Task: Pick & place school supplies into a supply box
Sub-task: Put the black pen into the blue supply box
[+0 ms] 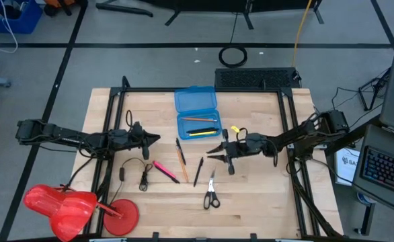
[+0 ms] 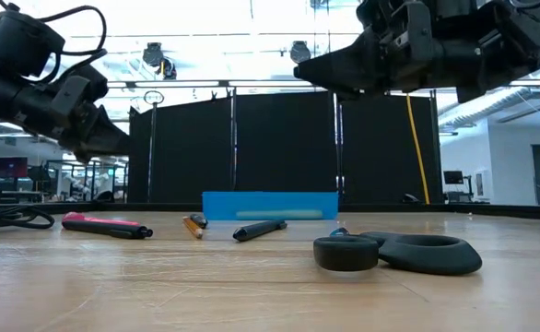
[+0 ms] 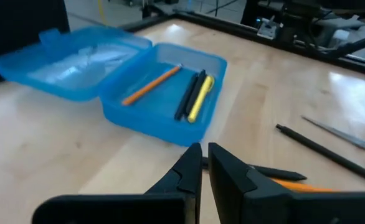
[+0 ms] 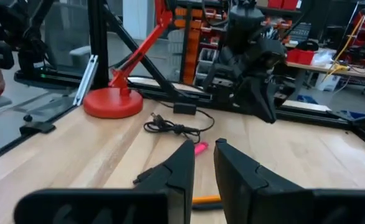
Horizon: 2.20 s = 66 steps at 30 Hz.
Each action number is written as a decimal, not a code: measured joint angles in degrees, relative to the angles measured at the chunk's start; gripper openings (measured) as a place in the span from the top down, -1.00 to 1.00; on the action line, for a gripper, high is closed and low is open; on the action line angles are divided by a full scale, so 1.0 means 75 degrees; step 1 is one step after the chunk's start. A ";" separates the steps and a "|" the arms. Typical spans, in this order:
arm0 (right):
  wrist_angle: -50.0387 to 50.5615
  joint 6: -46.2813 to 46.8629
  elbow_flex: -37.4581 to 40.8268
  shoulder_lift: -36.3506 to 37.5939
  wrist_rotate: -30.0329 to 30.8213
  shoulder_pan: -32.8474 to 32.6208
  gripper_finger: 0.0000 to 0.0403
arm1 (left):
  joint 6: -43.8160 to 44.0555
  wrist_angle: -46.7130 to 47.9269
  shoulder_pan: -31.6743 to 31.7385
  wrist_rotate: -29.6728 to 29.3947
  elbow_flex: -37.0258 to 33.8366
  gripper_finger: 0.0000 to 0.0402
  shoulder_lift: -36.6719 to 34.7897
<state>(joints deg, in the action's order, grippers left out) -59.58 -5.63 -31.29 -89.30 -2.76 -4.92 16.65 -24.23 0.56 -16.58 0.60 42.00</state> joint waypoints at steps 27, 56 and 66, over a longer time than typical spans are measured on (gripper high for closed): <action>0.2609 0.1683 0.0000 0.0000 0.0031 -0.0489 0.75 | -0.0868 -0.0123 -0.0002 0.0152 0.0000 0.85 0.0000; 0.3240 0.2662 0.0006 -0.0015 0.0329 -0.1386 0.75 | -0.0419 0.0347 0.0000 -0.0008 0.0000 0.85 0.0000; 0.2271 0.3295 -0.0009 -0.0009 0.0592 -0.2032 0.75 | -0.0313 0.0348 0.0000 0.0003 0.0000 0.85 0.0000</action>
<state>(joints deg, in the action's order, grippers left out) -42.54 19.08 -31.35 -89.36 1.68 -20.16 14.31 -21.62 0.56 -16.56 0.60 42.00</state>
